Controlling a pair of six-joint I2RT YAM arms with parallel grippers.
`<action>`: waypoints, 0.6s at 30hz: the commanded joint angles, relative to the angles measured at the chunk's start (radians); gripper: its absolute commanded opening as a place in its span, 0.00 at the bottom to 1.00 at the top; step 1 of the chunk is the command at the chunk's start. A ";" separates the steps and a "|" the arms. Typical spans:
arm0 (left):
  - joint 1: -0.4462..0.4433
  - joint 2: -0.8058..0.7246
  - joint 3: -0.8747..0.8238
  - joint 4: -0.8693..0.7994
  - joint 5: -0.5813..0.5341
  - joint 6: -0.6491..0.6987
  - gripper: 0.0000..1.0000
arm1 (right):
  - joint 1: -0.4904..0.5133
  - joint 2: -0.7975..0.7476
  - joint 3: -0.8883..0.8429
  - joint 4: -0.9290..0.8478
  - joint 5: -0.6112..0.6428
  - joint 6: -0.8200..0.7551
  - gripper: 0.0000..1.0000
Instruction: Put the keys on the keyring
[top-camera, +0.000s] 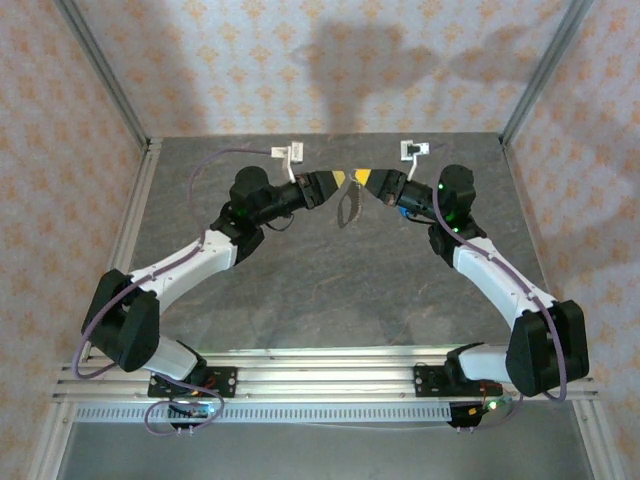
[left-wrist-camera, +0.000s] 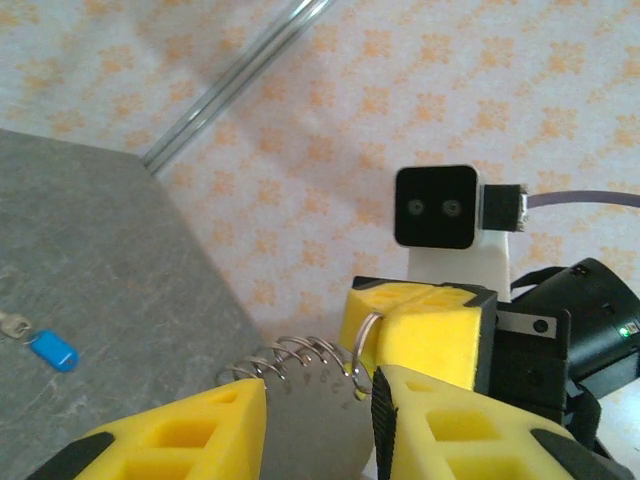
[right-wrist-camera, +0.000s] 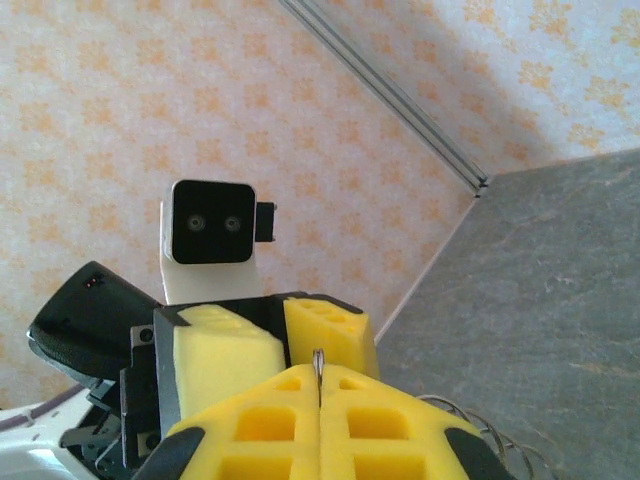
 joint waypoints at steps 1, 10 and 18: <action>-0.013 0.020 0.039 0.073 0.021 -0.012 0.34 | -0.002 -0.003 -0.007 0.122 0.005 0.043 0.00; -0.027 0.030 0.052 0.098 0.011 -0.020 0.35 | 0.006 0.003 -0.006 0.129 -0.005 0.053 0.00; -0.033 0.030 0.064 0.099 0.010 -0.019 0.35 | 0.019 0.008 -0.003 0.115 -0.009 0.043 0.00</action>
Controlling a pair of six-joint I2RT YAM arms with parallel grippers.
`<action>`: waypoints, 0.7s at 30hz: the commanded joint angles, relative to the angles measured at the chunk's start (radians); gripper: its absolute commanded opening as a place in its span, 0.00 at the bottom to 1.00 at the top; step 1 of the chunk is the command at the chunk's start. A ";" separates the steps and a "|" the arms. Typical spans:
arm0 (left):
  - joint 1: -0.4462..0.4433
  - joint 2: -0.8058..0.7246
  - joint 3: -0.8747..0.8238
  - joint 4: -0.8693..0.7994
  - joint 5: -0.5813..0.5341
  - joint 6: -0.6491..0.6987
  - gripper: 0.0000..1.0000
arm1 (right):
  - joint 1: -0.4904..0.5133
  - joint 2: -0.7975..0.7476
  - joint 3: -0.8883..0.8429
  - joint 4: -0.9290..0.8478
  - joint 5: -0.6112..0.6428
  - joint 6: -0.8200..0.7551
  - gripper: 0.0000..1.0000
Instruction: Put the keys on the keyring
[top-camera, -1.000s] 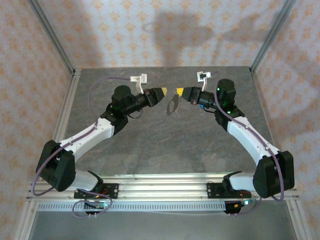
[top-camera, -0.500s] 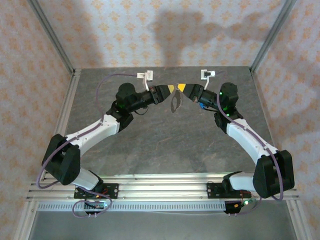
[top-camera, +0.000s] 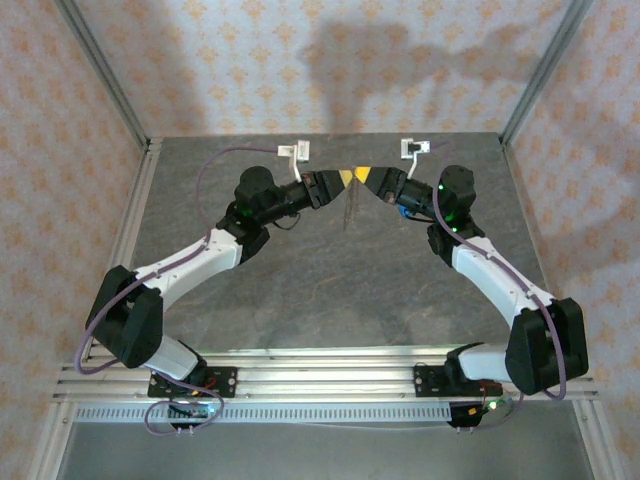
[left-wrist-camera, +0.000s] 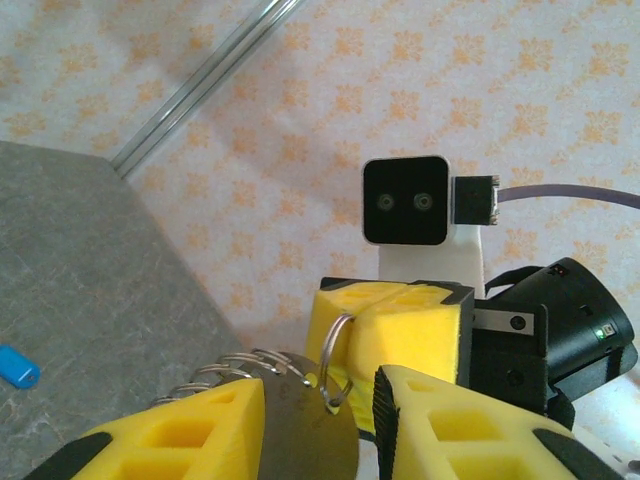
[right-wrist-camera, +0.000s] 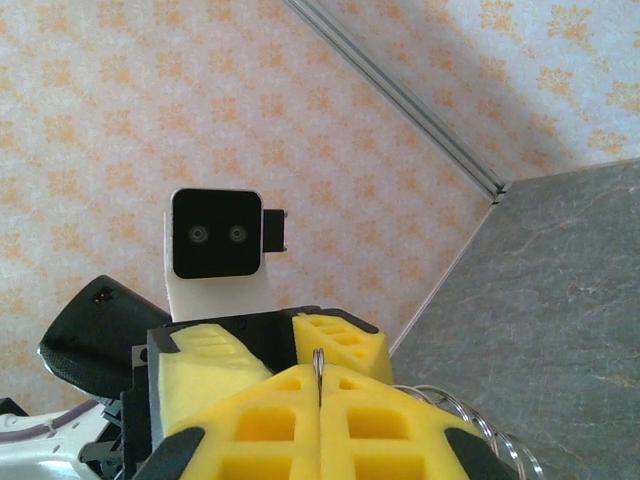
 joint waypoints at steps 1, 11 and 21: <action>-0.008 0.009 0.046 0.063 0.011 -0.005 0.35 | 0.012 -0.001 0.000 0.067 -0.009 -0.005 0.00; -0.016 0.010 0.054 0.068 0.017 -0.003 0.26 | 0.022 0.001 0.008 0.030 -0.003 -0.033 0.00; -0.018 -0.024 0.014 0.064 0.010 0.005 0.24 | 0.020 0.001 0.011 -0.018 0.025 -0.068 0.00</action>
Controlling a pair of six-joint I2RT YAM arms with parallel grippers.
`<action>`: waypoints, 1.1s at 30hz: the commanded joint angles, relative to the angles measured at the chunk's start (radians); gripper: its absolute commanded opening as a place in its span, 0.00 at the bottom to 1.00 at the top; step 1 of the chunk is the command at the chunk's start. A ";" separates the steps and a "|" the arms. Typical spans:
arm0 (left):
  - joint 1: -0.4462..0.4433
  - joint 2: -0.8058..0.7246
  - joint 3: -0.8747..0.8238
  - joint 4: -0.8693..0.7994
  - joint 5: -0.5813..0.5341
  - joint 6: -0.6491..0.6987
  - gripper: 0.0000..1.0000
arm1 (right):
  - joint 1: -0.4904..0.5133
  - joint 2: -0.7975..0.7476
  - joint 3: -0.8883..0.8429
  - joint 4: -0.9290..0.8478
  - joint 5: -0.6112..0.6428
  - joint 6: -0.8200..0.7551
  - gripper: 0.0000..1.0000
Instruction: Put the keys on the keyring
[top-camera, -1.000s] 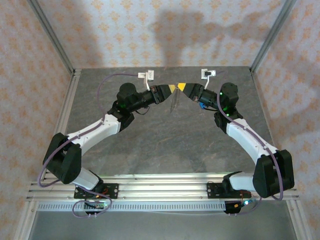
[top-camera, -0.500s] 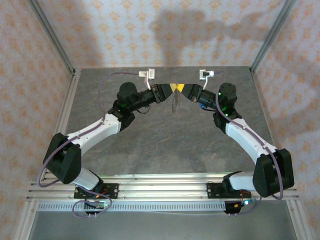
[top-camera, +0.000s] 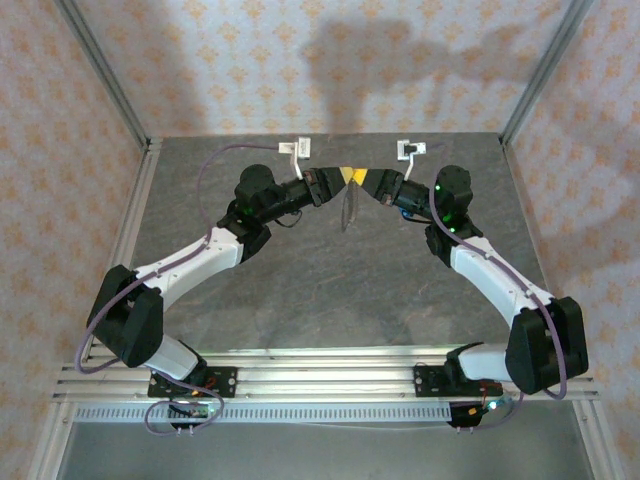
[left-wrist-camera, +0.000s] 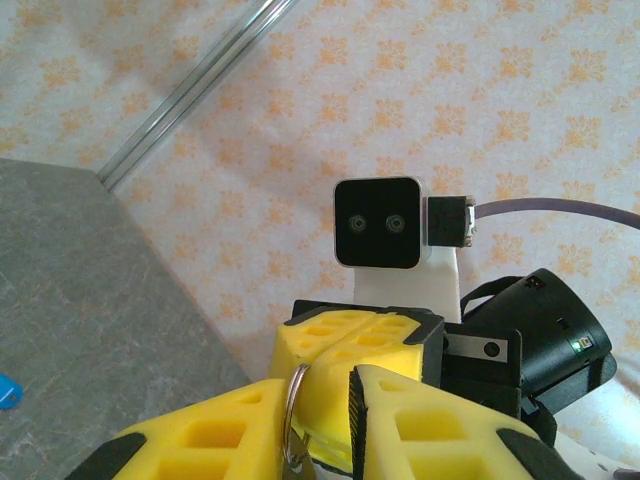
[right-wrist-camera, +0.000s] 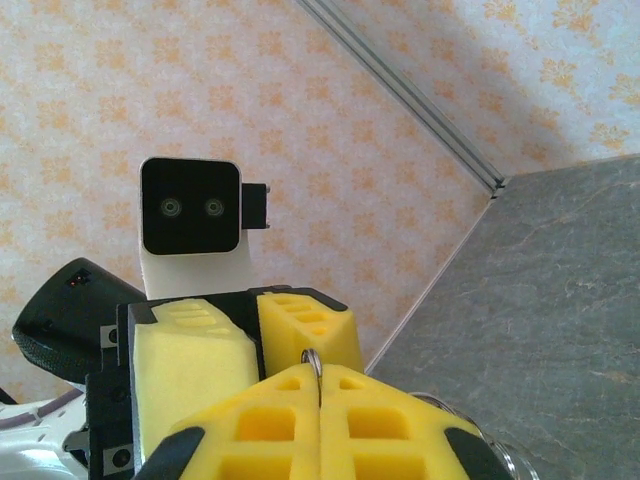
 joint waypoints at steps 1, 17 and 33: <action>-0.010 -0.034 -0.009 0.045 0.010 0.011 0.23 | 0.005 -0.003 0.013 -0.001 0.022 -0.033 0.00; -0.029 -0.057 0.006 -0.068 0.004 0.107 0.00 | -0.004 0.001 0.028 -0.012 0.022 -0.012 0.00; 0.033 -0.044 0.220 -0.396 0.199 0.388 0.00 | -0.176 -0.115 -0.027 -0.095 0.049 0.063 0.40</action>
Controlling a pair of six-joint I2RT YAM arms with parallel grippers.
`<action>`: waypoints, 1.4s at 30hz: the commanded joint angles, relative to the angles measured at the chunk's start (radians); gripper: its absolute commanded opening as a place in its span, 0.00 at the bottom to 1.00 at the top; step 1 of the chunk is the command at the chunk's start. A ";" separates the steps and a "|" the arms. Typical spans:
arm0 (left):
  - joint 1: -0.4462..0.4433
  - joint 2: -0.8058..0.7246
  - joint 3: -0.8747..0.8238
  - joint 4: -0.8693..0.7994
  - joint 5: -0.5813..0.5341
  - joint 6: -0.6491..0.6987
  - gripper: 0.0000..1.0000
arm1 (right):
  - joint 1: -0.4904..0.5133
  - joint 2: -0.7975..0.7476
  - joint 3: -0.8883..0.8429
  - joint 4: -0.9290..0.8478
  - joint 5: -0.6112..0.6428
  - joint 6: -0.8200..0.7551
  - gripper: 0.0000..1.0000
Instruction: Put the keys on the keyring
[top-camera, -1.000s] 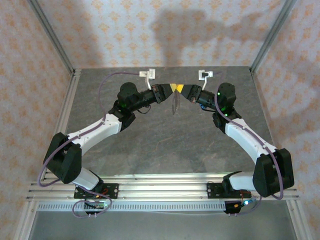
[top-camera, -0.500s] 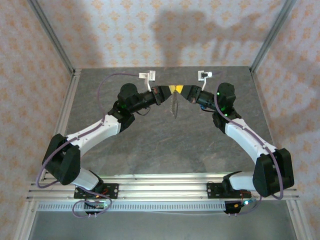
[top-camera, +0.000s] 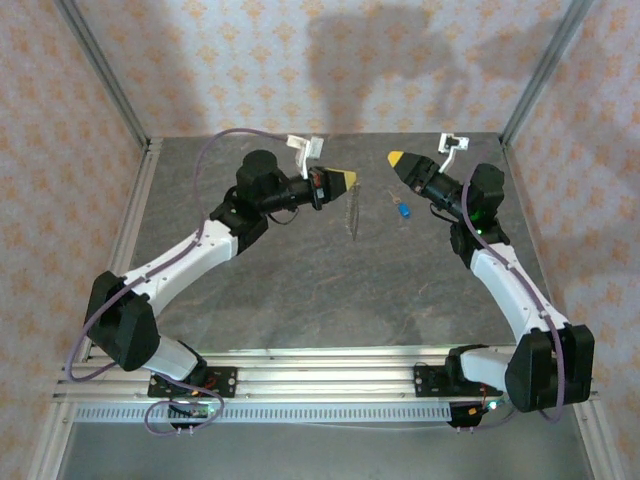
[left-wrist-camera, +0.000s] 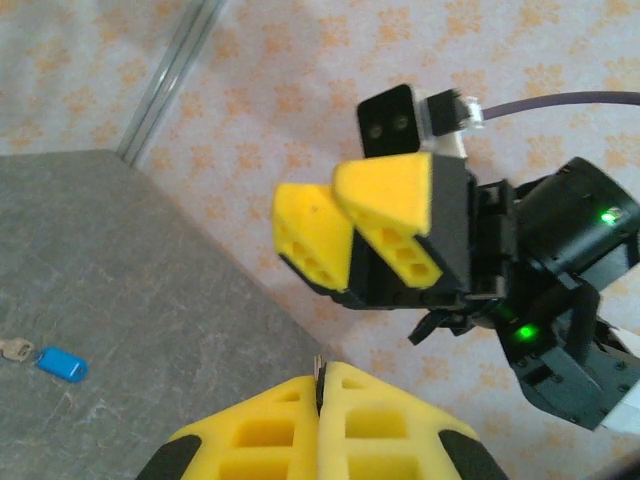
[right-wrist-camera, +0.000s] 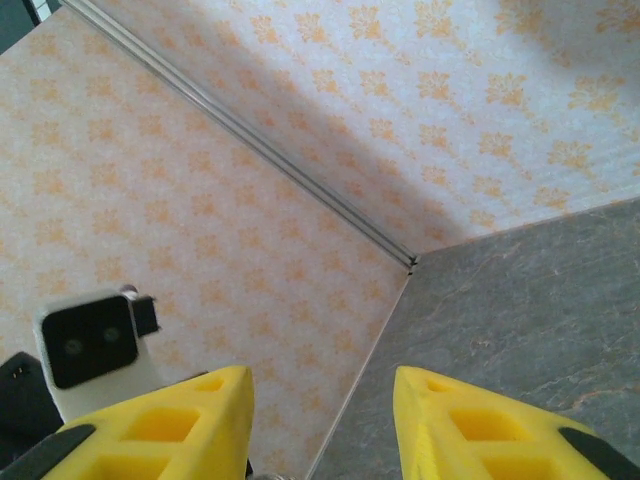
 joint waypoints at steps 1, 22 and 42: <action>0.029 -0.011 0.087 -0.080 0.109 0.098 0.00 | 0.002 -0.011 -0.026 0.044 -0.064 0.028 0.40; 0.055 0.112 0.231 -0.146 0.219 0.115 0.00 | 0.089 0.027 -0.008 0.223 -0.100 0.108 0.40; 0.055 0.138 0.239 -0.087 0.216 0.072 0.00 | 0.123 0.063 -0.007 0.260 -0.104 0.114 0.30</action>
